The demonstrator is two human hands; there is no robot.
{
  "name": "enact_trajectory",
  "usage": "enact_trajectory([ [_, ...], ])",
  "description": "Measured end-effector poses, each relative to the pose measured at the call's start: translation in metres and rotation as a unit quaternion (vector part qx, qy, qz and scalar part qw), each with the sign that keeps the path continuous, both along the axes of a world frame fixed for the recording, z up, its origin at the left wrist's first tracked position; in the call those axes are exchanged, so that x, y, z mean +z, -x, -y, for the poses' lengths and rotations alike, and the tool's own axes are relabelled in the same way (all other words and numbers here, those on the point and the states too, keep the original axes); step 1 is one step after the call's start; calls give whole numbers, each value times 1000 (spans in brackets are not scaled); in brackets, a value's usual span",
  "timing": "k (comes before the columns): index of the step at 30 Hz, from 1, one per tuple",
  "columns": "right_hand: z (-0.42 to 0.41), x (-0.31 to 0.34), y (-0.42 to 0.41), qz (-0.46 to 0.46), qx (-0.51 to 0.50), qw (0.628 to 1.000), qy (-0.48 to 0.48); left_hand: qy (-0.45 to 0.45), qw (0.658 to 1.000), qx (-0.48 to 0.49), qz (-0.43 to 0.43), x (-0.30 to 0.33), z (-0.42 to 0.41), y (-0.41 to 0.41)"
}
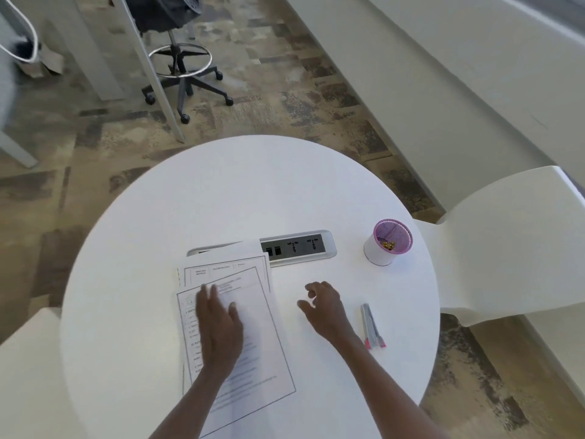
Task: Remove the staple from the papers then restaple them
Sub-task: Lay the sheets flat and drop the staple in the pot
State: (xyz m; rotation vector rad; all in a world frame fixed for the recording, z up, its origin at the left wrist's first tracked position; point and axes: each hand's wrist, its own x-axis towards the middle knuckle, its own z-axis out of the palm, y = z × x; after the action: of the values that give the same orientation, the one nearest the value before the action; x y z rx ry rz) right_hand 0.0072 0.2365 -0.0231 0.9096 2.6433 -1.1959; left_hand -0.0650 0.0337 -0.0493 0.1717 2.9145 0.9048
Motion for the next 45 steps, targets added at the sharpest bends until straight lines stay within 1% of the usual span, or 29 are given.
enact_trajectory([
  [2,10,-7,9,31,-3,998,48,13,997,63,50,2,24,2],
  [3,16,-9,15,45,-4,997,68,14,994,77,74,4,35,3],
  [6,34,-17,30,74,-23,991,111,23,992,63,108,7,55,5],
  [8,45,-23,37,87,-36,990,104,26,992,49,115,9,59,8],
  [11,63,-27,46,87,-35,993,77,4,991,61,118,15,65,16],
  [15,78,-25,58,95,-55,992,59,4,990,56,130,17,70,20],
  [18,83,-24,63,90,-85,990,69,4,991,48,126,14,74,20],
  [21,84,-24,63,71,-91,990,87,-2,991,47,127,11,75,20],
  [24,86,-19,62,57,-105,985,127,-5,991,43,129,10,75,19],
  [26,90,-16,60,44,-114,984,127,-11,991,37,126,9,75,18],
  [28,95,-14,56,30,-108,990,89,-15,992,33,122,8,77,17],
  [31,105,-14,50,36,-60,997,-21,-17,993,22,116,5,80,17],
  [33,110,-14,49,52,-55,996,-37,-20,993,24,116,3,81,17],
  [37,110,-8,59,92,-64,994,-20,-17,993,26,113,0,81,18],
  [40,103,-4,66,110,-70,991,13,-17,993,33,115,-2,82,19],
  [44,99,-4,69,117,-93,984,94,-23,994,29,107,-2,80,17],
  [45,100,-5,69,117,-81,985,92,-22,994,30,106,-2,80,17],
])
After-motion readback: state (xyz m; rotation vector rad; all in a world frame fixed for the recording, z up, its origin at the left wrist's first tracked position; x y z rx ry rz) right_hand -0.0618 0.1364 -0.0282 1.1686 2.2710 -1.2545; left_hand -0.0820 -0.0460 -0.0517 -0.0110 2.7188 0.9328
